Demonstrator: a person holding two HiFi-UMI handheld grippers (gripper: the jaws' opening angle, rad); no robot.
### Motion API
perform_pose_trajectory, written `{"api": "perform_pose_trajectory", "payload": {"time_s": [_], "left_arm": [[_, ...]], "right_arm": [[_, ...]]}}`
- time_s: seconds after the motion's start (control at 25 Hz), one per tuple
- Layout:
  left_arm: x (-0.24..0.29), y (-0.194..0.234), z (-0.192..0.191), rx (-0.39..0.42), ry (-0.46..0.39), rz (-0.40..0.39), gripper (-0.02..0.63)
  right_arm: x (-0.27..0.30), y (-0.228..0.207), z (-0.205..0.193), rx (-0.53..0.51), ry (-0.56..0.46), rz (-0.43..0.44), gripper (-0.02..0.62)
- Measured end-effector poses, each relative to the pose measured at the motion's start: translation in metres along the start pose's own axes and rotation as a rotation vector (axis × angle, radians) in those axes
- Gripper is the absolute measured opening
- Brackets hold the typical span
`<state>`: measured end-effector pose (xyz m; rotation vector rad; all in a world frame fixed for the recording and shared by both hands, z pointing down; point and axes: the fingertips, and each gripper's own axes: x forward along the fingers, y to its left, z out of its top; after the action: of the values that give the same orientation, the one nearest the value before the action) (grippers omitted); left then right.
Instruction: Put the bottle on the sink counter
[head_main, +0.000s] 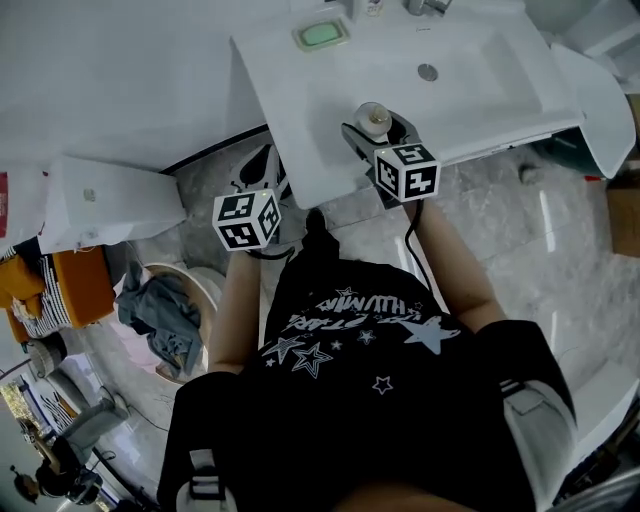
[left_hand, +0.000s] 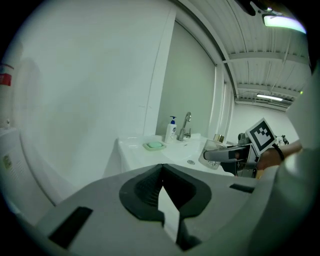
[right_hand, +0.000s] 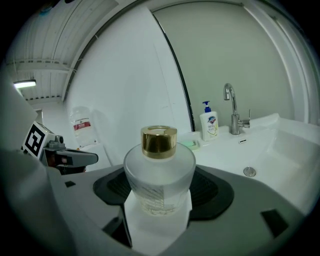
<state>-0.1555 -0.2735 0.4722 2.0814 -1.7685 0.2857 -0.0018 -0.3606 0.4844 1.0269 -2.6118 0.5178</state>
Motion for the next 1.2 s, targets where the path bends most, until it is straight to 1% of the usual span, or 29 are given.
{"api": "perform_pose_trajectory", "payload": {"time_s": [0.28,0.48,0.6,0.84,1.2], "left_arm": [[0.053,0.038,0.015,0.000,0.024,-0.044,0.008],[0.081,0.057,0.017,-0.014,0.044,-0.078,0.007],[0.092,0.065,0.017,-0.016,0.055,-0.096,0.007],[0.113,0.080,0.015,-0.029,0.081,-0.104,0.008],[0.132,0.089,0.012,-0.025,0.098,-0.120,0.007]], "right_arm": [[0.055,-0.020,0.008,0.012,0.015,-0.057,0.327],[0.090,-0.031,0.007,-0.001,0.031,-0.083,0.327],[0.109,-0.033,0.003,-0.015,0.052,-0.087,0.327],[0.140,-0.035,0.001,-0.037,0.083,-0.086,0.327],[0.170,-0.040,-0.007,-0.069,0.119,-0.085,0.328]]}}
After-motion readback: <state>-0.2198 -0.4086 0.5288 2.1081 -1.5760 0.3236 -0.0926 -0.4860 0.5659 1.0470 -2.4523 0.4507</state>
